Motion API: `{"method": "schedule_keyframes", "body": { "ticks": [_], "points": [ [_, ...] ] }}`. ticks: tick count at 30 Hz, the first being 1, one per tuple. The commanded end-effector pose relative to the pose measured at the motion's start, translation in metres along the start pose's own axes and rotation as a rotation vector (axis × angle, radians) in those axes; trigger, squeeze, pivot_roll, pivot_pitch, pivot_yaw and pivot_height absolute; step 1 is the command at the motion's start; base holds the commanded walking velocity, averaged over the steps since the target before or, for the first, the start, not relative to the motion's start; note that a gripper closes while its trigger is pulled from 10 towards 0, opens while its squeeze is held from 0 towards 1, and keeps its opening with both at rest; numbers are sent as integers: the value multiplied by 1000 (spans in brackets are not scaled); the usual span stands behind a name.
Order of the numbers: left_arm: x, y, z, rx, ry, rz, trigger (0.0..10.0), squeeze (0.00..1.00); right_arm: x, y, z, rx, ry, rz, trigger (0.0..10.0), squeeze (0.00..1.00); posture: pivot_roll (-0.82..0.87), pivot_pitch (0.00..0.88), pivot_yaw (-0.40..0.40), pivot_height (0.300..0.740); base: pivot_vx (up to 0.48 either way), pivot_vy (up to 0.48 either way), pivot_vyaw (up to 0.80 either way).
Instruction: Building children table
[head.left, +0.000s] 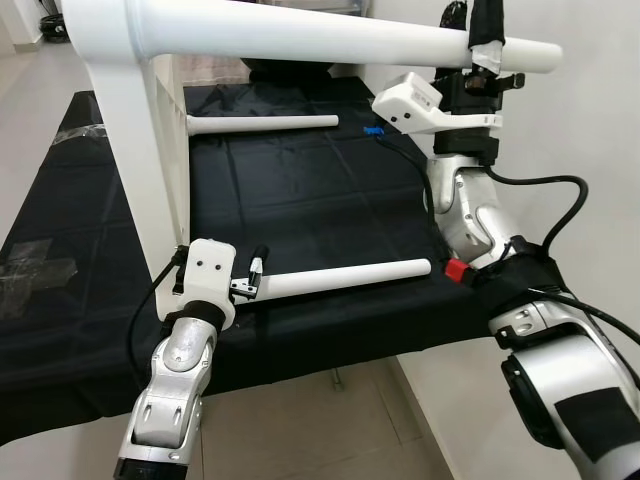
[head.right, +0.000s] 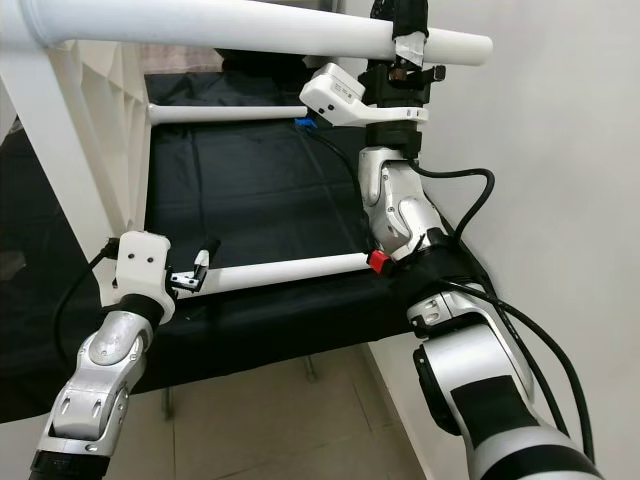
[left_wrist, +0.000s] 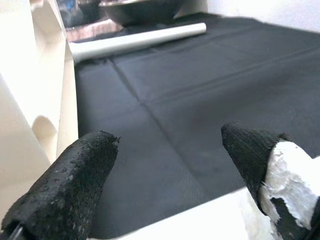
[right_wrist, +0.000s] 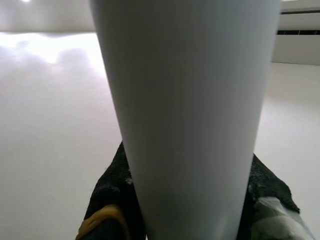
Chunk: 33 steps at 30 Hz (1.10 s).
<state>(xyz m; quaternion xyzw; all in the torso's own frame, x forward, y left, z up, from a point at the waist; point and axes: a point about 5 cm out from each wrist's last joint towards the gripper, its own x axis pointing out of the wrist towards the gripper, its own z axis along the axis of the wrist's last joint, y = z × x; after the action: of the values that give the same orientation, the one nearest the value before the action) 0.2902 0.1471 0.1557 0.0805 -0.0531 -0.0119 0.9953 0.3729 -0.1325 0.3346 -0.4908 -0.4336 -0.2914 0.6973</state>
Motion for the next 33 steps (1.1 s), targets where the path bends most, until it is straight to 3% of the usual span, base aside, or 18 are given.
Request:
{"method": "schedule_keyframes", "body": {
  "ticks": [1,9,10,11,13,14,15,18,20,21,23,24,28,30,31,32,33],
  "points": [
    [-4,16,-14,-5,60,80,10000,0,3,-2,4,41,-5,-22,0,0,89,90,-73,740,0,0,0],
    [-11,34,-37,-16,150,189,10000,0,7,-2,4,59,2,-33,0,0,88,92,-74,740,0,0,0],
    [-15,49,-41,30,171,240,10000,0,10,-3,2,63,4,-36,0,0,89,96,-74,740,0,0,0],
    [-15,49,-41,30,171,240,10000,0,10,-3,2,63,4,-36,0,0,89,96,-74,740,0,0,0],
    [-19,75,-44,101,195,319,10000,0,14,-5,0,72,7,-43,0,0,92,95,-76,740,0,0,0],
    [-19,75,-44,101,195,319,10000,0,14,-5,0,72,7,-43,0,0,92,95,-76,740,0,0,0],
    [-21,96,-43,166,199,360,10000,0,16,-6,-2,83,19,-49,0,0,96,96,-73,740,0,0,0],
    [-21,106,-42,200,199,376,10000,0,17,-6,-3,88,28,-51,0,0,96,96,-73,740,0,0,0],
    [-20,138,-32,273,184,433,10000,0,17,-6,-6,101,50,-51,0,0,105,99,-69,740,0,0,0],
    [-20,138,-32,273,184,433,10000,0,17,-6,-6,101,50,-51,0,0,105,99,-69,740,0,0,0],
    [-19,169,-18,336,162,496,10000,0,16,-5,-11,110,86,-44,0,0,108,100,-70,740,0,0,0],
    [-18,198,-1,408,137,545,10000,0,15,-4,-15,119,112,-42,0,0,120,100,-64,740,0,0,0],
    [-18,213,11,450,117,568,10000,0,14,-3,-17,129,131,-39,0,0,120,101,-63,740,0,0,0],
    [-15,244,44,543,64,611,10000,0,9,2,-23,156,187,-16,0,0,141,99,-59,740,0,0,0],
    [-15,244,44,543,64,611,10000,0,9,2,-23,156,187,-16,0,0,141,99,-59,740,0,0,0],
    [-11,257,66,598,30,630,10000,0,6,5,-26,169,215,-6,0,0,143,100,-59,740,0,0,0],
    [-11,257,66,598,30,630,10000,0,6,5,-26,169,215,-6,0,0,143,100,-59,740,0,0,0]
  ]
}}
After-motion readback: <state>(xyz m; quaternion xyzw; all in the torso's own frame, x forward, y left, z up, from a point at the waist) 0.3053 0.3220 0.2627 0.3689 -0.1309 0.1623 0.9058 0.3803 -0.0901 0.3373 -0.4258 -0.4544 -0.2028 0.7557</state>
